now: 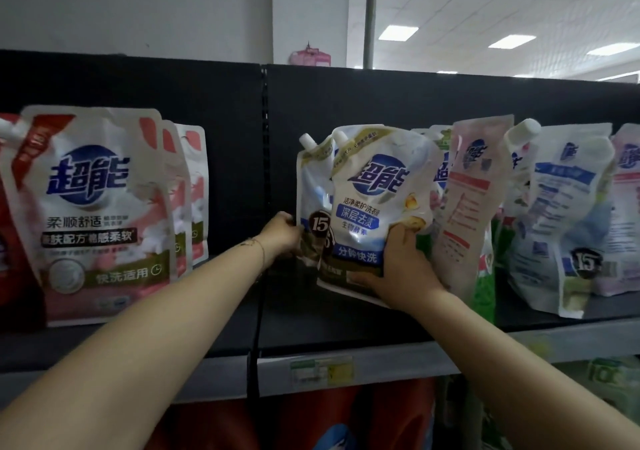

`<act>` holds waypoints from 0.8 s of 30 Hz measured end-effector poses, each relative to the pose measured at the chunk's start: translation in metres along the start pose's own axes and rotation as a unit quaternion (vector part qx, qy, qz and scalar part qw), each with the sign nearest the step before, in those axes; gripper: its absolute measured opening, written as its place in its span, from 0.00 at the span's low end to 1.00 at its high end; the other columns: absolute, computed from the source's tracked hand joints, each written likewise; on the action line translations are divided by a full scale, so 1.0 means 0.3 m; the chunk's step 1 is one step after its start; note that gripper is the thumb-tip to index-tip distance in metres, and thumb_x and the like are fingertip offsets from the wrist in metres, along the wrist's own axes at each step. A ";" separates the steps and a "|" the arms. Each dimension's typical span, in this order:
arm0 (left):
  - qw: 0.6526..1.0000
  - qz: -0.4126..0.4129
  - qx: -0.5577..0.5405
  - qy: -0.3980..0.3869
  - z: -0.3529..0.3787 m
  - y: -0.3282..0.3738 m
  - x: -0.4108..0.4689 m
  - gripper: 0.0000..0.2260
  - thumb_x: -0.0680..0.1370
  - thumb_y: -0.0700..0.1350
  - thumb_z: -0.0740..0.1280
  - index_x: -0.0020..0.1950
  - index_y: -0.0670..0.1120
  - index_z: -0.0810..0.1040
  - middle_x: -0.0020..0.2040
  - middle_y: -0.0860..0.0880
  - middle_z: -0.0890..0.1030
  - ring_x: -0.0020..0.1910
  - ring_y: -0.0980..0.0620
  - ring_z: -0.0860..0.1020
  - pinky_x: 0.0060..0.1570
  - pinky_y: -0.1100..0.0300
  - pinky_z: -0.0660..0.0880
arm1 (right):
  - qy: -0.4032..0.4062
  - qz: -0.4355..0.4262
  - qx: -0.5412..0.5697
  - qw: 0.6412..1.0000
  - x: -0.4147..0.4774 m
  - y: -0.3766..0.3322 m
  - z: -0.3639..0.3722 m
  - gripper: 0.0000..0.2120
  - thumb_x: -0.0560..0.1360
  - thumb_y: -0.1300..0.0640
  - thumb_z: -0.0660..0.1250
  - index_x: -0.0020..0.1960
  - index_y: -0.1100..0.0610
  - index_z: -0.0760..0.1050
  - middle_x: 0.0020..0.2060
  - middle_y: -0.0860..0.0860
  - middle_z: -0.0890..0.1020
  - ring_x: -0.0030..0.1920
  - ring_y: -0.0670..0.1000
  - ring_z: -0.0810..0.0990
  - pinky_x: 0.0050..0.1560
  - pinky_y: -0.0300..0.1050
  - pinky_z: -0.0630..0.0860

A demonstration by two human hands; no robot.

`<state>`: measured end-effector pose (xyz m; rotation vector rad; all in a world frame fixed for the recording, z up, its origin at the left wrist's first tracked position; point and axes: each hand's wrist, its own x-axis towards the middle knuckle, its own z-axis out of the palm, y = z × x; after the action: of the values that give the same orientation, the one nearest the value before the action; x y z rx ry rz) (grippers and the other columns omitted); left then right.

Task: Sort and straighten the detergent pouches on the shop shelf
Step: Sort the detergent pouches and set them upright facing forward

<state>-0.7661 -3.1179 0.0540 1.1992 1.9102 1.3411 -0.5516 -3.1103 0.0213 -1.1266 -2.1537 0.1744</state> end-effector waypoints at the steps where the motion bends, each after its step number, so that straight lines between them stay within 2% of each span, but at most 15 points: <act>1: 0.999 -0.010 -0.033 0.008 0.010 0.013 0.018 0.18 0.82 0.46 0.57 0.71 0.46 0.63 0.64 0.42 0.74 0.57 0.42 0.78 0.48 0.51 0.77 | -0.006 0.002 -0.013 1.000 0.004 -0.004 -0.002 0.44 0.66 0.43 0.76 0.70 0.59 0.55 0.69 0.57 0.64 0.65 0.58 0.71 0.63 0.51 0.72; 3: 0.995 -0.023 -0.090 0.029 0.030 0.038 0.054 0.18 0.84 0.48 0.50 0.73 0.47 0.60 0.65 0.42 0.72 0.56 0.41 0.78 0.47 0.50 0.78 | -0.017 0.004 -0.031 0.999 0.013 -0.010 -0.006 0.43 0.67 0.43 0.75 0.70 0.58 0.55 0.69 0.57 0.63 0.63 0.57 0.72 0.62 0.50 0.73; 5: 0.992 -0.028 -0.119 0.028 0.047 0.051 0.079 0.17 0.84 0.49 0.49 0.72 0.47 0.61 0.62 0.43 0.73 0.53 0.42 0.79 0.38 0.52 0.78 | -0.024 -0.001 -0.045 0.999 0.019 -0.011 -0.009 0.42 0.68 0.43 0.75 0.70 0.58 0.55 0.69 0.57 0.63 0.63 0.57 0.72 0.62 0.49 0.73; 6: 0.991 -0.029 -0.129 0.020 0.054 0.050 0.089 0.17 0.84 0.50 0.49 0.71 0.47 0.62 0.61 0.43 0.74 0.53 0.42 0.79 0.38 0.53 0.78 | -0.028 -0.004 -0.051 0.998 0.021 -0.010 -0.011 0.42 0.68 0.43 0.74 0.70 0.58 0.55 0.69 0.57 0.63 0.64 0.57 0.72 0.62 0.49 0.73; 9: 0.989 -0.032 -0.143 0.022 0.069 0.035 0.120 0.21 0.82 0.53 0.53 0.72 0.46 0.64 0.65 0.41 0.74 0.62 0.41 0.75 0.60 0.46 0.74 | -0.044 -0.012 -0.042 0.998 0.028 -0.006 -0.020 0.42 0.68 0.43 0.74 0.70 0.58 0.55 0.70 0.57 0.62 0.65 0.57 0.70 0.64 0.49 0.72; 11: 0.989 -0.025 -0.138 0.048 0.061 0.024 0.124 0.20 0.82 0.52 0.56 0.71 0.45 0.67 0.64 0.42 0.75 0.61 0.43 0.75 0.62 0.47 0.72 | -0.051 -0.020 -0.029 0.998 0.037 -0.003 -0.023 0.41 0.68 0.43 0.75 0.69 0.58 0.57 0.69 0.57 0.64 0.65 0.57 0.71 0.64 0.51 0.72; 14: 0.990 -0.007 -0.123 0.067 0.043 -0.001 0.134 0.16 0.82 0.51 0.58 0.65 0.45 0.72 0.60 0.41 0.77 0.59 0.43 0.76 0.60 0.50 0.73 | -0.063 -0.032 -0.007 0.997 0.042 0.003 -0.022 0.40 0.67 0.43 0.75 0.69 0.56 0.57 0.69 0.55 0.65 0.65 0.56 0.72 0.64 0.52 0.72; 16: 0.991 0.011 -0.118 0.069 0.029 -0.019 0.134 0.16 0.82 0.51 0.58 0.64 0.44 0.74 0.56 0.39 0.77 0.56 0.42 0.77 0.54 0.53 0.74 | -0.068 -0.041 -0.004 0.997 0.040 0.011 -0.020 0.39 0.68 0.43 0.75 0.69 0.55 0.57 0.69 0.54 0.65 0.64 0.55 0.72 0.63 0.52 0.73; 18: 0.990 0.016 -0.122 0.068 0.008 -0.034 0.126 0.16 0.82 0.51 0.58 0.64 0.43 0.73 0.45 0.42 0.77 0.44 0.47 0.76 0.44 0.58 0.72 | -0.067 -0.053 -0.002 0.996 0.036 0.022 -0.023 0.37 0.69 0.42 0.74 0.68 0.53 0.59 0.68 0.53 0.66 0.63 0.54 0.72 0.63 0.51 0.73; 19: 0.990 0.016 -0.126 0.069 -0.005 -0.040 0.121 0.15 0.82 0.50 0.57 0.64 0.42 0.73 0.43 0.43 0.76 0.41 0.48 0.75 0.41 0.58 0.71 | -0.067 -0.062 0.000 0.996 0.033 0.027 -0.024 0.35 0.69 0.41 0.73 0.67 0.52 0.60 0.68 0.52 0.67 0.63 0.53 0.73 0.63 0.50 0.74; 20: 0.988 0.017 -0.132 0.074 -0.020 -0.047 0.119 0.14 0.82 0.49 0.57 0.63 0.43 0.73 0.45 0.42 0.77 0.43 0.47 0.77 0.42 0.58 0.72 | -0.067 -0.072 0.003 0.995 0.030 0.031 -0.025 0.34 0.69 0.41 0.73 0.66 0.51 0.61 0.68 0.51 0.68 0.63 0.52 0.73 0.62 0.50 0.74; 22: 0.987 0.016 -0.129 0.095 -0.053 -0.065 0.118 0.11 0.82 0.49 0.58 0.58 0.45 0.74 0.56 0.37 0.78 0.55 0.41 0.77 0.53 0.52 0.75 | -0.071 -0.093 0.014 0.993 0.023 0.033 -0.026 0.31 0.69 0.41 0.72 0.65 0.51 0.62 0.67 0.50 0.68 0.63 0.50 0.72 0.62 0.49 0.74; 24: 0.984 0.012 -0.119 0.131 -0.090 -0.081 0.115 0.09 0.82 0.49 0.58 0.54 0.47 0.74 0.58 0.39 0.78 0.57 0.42 0.76 0.59 0.49 0.74 | -0.072 -0.114 0.031 0.990 0.018 0.027 -0.019 0.31 0.69 0.40 0.72 0.65 0.50 0.63 0.68 0.49 0.69 0.64 0.49 0.72 0.63 0.48 0.74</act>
<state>-0.8131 -3.1032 0.0445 0.9700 1.8442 1.7579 -0.5447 -3.1023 0.0252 -0.8477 -2.3689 0.2236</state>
